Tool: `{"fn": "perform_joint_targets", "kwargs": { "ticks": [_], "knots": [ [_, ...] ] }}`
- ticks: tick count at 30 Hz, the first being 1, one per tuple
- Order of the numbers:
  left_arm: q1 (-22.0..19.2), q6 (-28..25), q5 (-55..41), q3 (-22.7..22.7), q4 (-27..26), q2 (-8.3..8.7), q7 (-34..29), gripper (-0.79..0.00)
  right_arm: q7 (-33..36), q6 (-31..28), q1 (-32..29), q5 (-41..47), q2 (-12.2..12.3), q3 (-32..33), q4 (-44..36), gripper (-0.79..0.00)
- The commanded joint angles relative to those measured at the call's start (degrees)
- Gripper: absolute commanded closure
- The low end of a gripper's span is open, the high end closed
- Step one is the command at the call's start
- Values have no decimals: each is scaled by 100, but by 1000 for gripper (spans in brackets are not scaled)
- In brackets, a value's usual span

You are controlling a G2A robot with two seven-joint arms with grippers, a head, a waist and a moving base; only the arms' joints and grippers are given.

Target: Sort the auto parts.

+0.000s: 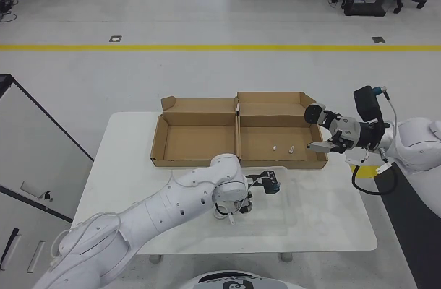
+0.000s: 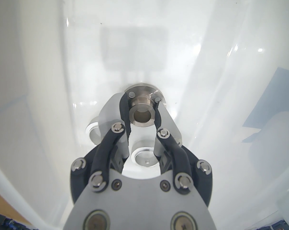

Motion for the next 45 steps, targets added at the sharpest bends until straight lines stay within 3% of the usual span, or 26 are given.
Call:
{"fn": "perform_joint_targets", "kwargs": {
  "ticks": [1,16,26,35,45],
  "knots": [
    [-5,-16,-7,-77,-108,34,-49,0,0,0,0,0,0,0,0,-785],
    [417,-162,-9,-1117,-1715,583,-607,0,0,0,0,0,0,0,0,-785],
    [656,-353,-685,-2326,-2888,1123,-416,0,0,0,0,0,0,0,0,-785],
    [701,-961,-1429,-3171,-2872,1548,192,0,0,0,0,0,0,0,0,-785],
    [632,-1509,-2709,-4133,-2284,1807,799,0,0,0,0,0,0,0,0,-785]
  ]
}}
